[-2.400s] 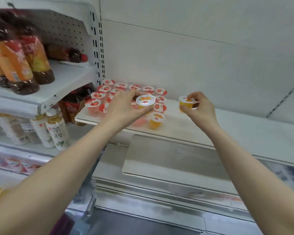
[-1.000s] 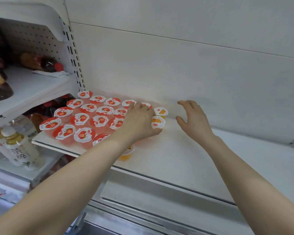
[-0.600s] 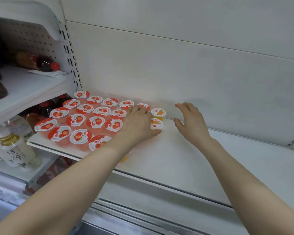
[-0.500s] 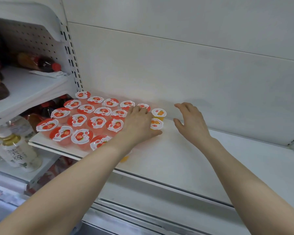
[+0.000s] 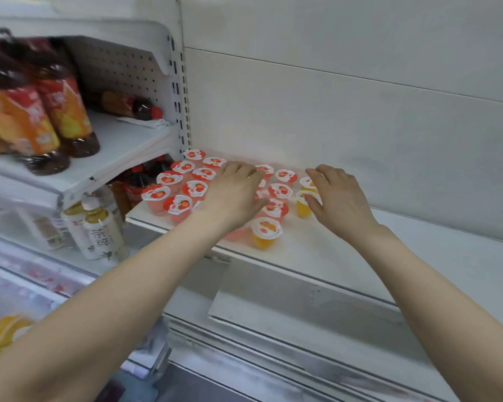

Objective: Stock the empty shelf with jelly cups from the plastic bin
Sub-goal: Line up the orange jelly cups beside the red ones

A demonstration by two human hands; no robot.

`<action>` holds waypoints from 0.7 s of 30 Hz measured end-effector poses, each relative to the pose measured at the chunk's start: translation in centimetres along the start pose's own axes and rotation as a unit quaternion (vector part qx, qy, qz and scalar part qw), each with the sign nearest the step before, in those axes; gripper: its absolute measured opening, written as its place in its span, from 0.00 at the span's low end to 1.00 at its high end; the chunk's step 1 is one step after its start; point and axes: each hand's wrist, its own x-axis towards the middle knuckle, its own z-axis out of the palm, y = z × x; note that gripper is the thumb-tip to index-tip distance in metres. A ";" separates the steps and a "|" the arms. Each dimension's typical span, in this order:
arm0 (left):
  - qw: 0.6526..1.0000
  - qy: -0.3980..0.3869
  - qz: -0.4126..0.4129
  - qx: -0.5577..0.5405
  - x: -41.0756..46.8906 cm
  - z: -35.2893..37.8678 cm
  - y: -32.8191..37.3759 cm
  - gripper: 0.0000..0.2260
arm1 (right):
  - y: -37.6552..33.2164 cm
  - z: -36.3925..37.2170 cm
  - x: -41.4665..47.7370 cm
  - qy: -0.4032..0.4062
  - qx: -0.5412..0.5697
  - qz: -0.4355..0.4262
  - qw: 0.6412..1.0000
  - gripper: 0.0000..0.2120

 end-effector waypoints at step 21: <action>0.975 0.025 -0.220 0.021 -38.2 -5.2 -22.7 0.21 | -36.9 2.6 -7.4 -0.037 0.145 -0.167 0.975 0.26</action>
